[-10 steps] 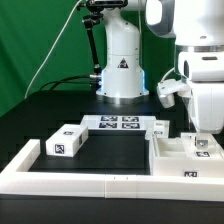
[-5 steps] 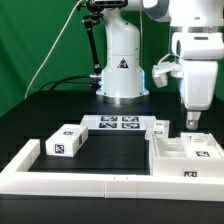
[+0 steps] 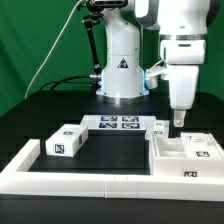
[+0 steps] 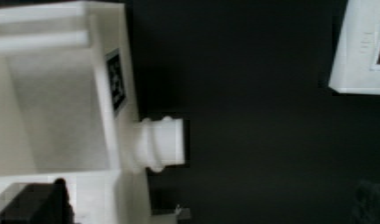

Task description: Assemble cabinet

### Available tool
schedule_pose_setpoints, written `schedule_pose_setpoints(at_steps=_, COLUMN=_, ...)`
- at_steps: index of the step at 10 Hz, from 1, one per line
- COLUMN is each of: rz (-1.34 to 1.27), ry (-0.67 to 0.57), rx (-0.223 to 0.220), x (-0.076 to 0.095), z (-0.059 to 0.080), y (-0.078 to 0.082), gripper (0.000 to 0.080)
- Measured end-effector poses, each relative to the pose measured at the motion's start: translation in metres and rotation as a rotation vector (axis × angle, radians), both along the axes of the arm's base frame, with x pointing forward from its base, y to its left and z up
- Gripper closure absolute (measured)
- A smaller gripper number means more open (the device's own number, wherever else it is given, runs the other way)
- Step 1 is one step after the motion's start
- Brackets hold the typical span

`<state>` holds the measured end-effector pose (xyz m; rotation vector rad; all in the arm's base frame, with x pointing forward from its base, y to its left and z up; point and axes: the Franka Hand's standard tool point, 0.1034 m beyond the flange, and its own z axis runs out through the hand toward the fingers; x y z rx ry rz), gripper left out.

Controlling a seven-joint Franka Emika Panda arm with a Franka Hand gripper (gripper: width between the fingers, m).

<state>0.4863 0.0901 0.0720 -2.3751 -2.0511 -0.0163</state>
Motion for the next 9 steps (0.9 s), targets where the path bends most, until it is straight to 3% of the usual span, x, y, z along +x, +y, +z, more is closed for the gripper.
schedule_pose_setpoints(at_steps=4, rz=-0.009, ry=0.002, rx=-0.002, x=0.006, z=0.001, y=-0.002, gripper=0.0002)
schedule_pose_setpoints(at_steps=5, rz=-0.018, ry=-0.006, rx=0.004, x=0.018, z=0.0, y=-0.002, gripper=0.0002)
schedule_pose_setpoints(at_steps=6, rz=-0.036, ry=-0.028, rx=0.013, x=0.017, z=0.0, y=-0.002, gripper=0.0002)
schedule_pose_setpoints(at_steps=9, rz=-0.036, ry=-0.04, rx=0.023, x=-0.038, z=-0.007, y=0.0, gripper=0.0002)
